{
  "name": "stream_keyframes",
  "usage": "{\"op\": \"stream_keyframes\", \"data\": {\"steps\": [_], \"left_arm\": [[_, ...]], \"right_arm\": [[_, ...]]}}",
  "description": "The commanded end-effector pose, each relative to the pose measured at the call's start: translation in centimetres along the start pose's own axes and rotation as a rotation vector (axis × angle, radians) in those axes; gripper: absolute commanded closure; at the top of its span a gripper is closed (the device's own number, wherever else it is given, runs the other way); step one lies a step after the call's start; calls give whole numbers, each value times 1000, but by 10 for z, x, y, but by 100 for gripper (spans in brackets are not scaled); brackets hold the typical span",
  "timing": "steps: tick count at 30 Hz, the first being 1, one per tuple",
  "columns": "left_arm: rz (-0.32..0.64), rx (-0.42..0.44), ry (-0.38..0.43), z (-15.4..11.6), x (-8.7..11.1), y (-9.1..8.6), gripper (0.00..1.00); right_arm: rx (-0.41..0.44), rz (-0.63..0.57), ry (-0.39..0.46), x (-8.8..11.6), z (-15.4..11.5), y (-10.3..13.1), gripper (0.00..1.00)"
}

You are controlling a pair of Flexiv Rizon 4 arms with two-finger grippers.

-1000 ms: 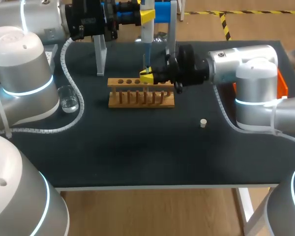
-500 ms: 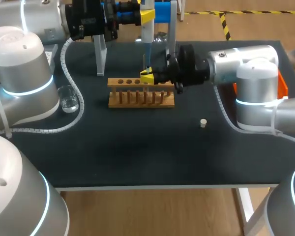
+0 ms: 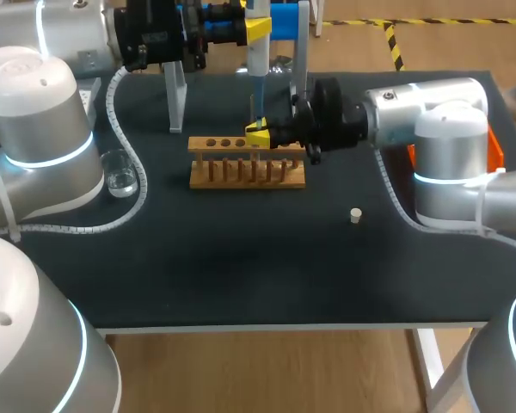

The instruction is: Invert the test tube, pick up the pipette, mount the tip to pipette, aspirate from beaker and dispense into the tube, eject the tip, return the pipette, and cap with the stopper.

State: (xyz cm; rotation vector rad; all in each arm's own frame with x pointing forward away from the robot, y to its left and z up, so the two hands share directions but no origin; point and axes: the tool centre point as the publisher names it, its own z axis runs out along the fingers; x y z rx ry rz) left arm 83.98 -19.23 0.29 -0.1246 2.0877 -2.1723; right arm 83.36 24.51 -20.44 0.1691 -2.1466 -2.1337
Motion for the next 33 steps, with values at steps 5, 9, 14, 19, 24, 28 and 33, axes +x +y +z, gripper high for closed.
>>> {"op": "stream_keyframes", "data": {"steps": [5,9,14,19,24,28,33], "left_arm": [[1,1,0,0,-1,0,100],[1,1,0,0,-1,0,100],[1,1,0,0,-1,0,100],[1,1,0,0,-1,0,100],[1,1,0,0,-1,0,100],[1,1,0,0,-1,0,100],[1,1,0,0,-1,0,100]], "right_arm": [[1,-2,-3,-2,1,4,100],[-4,-7,-4,-3,1,8,100],[-9,-13,-3,-3,1,13,100],[-12,-18,-2,-5,1,19,100],[-14,-29,-1,-6,1,28,100],[-14,-38,0,-6,1,32,100],[-10,-41,-1,-6,1,29,100]]}}
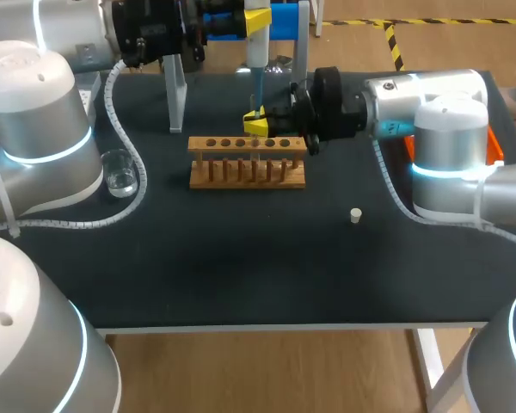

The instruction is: Invert the test tube, pick up the pipette, mount the tip to pipette, aspirate from beaker and dispense into the tube, eject the tip, return the pipette, and cap with the stopper.

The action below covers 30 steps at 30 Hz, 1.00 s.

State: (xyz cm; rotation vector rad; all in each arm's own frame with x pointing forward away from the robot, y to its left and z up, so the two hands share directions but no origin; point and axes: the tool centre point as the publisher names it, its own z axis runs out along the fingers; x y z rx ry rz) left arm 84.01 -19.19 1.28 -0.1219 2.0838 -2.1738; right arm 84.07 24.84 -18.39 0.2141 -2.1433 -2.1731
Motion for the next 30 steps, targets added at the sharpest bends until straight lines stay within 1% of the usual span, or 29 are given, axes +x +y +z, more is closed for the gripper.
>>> {"op": "stream_keyframes", "data": {"steps": [1,2,3,4,5,10,16,22,26,30], "left_arm": [[-1,-2,0,0,0,10,100],[-1,-2,0,0,0,10,100],[-1,-2,0,0,0,10,100],[-1,-2,0,0,0,10,100],[-1,-2,0,0,0,10,100],[-1,-2,0,0,0,10,100],[-1,-2,0,0,0,10,100],[-1,-2,0,0,0,10,100],[-1,-2,0,0,0,10,100],[-1,-2,0,0,0,10,100]], "right_arm": [[8,3,1,1,-1,7,100],[10,6,1,2,-1,4,76],[13,10,0,3,-1,2,50],[15,14,-1,3,-1,-1,18],[16,17,0,4,-1,-3,0],[26,28,3,9,-6,-13,0],[52,39,1,20,-23,-24,0],[128,28,-6,40,-51,-39,0],[148,36,-19,51,-72,-43,0],[159,33,-33,62,-90,-43,0]]}}
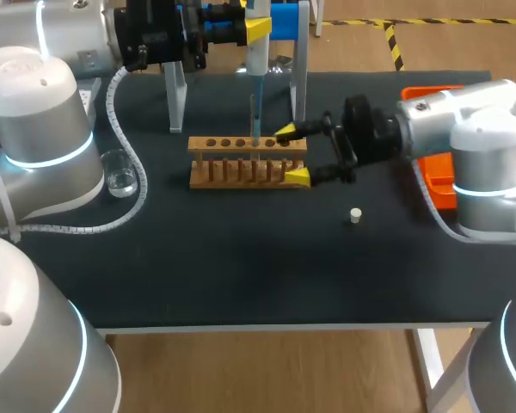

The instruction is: Invert the test tube, pick up the pipette, mount the tip to pipette, aspirate from beaker and dispense into the tube, eject the tip, return the pipette, and cap with the stopper.

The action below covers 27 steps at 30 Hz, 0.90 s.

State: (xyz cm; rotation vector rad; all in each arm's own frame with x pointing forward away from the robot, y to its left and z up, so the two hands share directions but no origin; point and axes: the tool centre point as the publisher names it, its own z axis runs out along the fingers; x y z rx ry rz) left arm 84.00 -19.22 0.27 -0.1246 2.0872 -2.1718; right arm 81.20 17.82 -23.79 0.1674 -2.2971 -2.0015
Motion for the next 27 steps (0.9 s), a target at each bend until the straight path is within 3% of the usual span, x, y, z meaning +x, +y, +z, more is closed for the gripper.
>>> {"op": "stream_keyframes", "data": {"steps": [1,4,27], "left_arm": [[1,1,1,0,-1,0,100],[1,1,1,0,-1,0,100],[1,1,1,0,-1,0,100]], "right_arm": [[14,-11,-30,23,-29,3,0],[-3,-34,-23,33,-39,3,0],[-3,-34,-23,33,-39,3,0]]}}
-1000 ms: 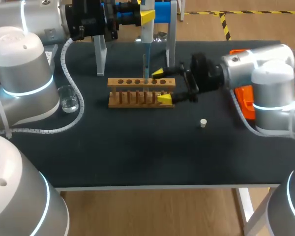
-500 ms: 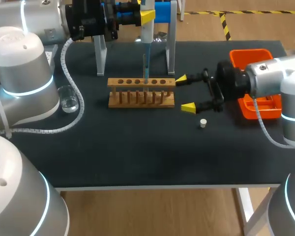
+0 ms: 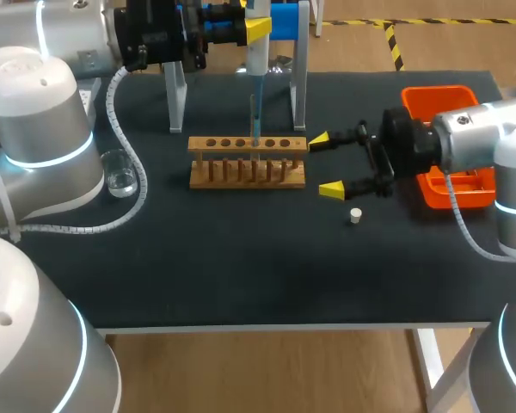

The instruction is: Invert the test tube, pick up the pipette, mount the tip to pipette, aspirate from beaker and dispense into the tube, eject the tip, return the pipette, and cap with the stopper.

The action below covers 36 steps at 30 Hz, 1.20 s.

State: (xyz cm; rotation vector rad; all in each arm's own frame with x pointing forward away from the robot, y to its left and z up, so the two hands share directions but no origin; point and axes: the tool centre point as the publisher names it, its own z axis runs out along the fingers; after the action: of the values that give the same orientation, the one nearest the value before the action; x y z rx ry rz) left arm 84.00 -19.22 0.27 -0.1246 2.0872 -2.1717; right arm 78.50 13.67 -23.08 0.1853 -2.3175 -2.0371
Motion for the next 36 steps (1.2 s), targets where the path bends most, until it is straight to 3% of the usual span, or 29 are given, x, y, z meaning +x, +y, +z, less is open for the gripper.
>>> {"op": "stream_keyframes", "data": {"steps": [1,10,14,36], "left_arm": [[1,1,1,0,-1,0,100],[5,4,5,-9,-5,4,100],[-11,44,-14,-32,-17,12,100],[39,-34,-111,-174,-98,55,100]], "right_arm": [[3,0,0,1,-1,0,0],[3,0,0,1,-1,0,0],[3,0,0,1,-1,0,0],[3,0,0,1,-1,0,0]]}}
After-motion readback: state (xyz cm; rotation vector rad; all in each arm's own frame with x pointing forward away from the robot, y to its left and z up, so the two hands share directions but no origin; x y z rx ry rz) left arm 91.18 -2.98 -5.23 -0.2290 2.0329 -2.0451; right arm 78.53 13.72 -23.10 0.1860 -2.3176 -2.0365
